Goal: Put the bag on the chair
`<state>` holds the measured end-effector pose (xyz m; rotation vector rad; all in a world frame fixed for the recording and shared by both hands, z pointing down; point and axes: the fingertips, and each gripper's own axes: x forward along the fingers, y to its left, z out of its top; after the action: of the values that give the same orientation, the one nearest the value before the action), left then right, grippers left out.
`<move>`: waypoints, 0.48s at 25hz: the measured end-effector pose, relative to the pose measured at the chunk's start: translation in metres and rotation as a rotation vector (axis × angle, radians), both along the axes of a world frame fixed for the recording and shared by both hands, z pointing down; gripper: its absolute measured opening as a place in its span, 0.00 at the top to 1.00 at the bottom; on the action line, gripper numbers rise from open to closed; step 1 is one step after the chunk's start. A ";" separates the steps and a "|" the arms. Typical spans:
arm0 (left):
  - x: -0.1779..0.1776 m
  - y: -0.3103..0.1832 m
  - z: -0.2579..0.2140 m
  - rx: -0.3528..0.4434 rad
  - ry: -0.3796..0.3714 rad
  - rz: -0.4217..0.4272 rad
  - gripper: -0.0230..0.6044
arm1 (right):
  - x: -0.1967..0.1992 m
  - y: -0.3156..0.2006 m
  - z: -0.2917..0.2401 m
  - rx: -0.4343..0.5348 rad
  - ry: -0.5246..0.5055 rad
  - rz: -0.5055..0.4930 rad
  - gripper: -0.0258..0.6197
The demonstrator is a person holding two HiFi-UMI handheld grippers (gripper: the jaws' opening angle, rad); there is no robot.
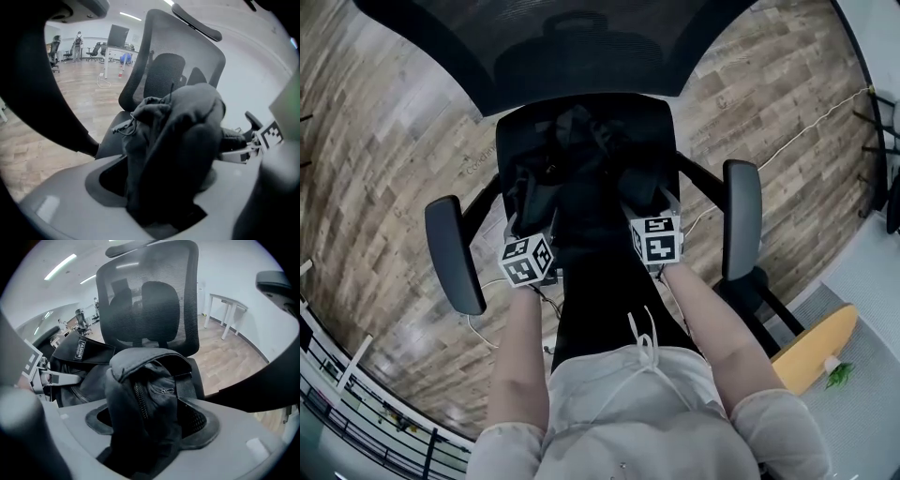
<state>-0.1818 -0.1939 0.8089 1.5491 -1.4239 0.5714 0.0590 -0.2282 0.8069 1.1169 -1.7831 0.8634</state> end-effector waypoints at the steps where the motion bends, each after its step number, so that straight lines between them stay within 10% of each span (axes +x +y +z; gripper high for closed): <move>1: 0.000 0.003 -0.004 0.006 -0.001 -0.011 0.42 | 0.001 0.002 -0.003 0.003 -0.004 0.002 0.39; 12: -0.003 0.042 -0.066 0.083 -0.079 -0.074 0.52 | 0.005 0.023 -0.070 0.118 -0.075 0.003 0.39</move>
<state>-0.1851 -0.1521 0.7425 1.5467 -1.5756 0.5406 0.0637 -0.2056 0.7367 1.1766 -1.9153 0.8202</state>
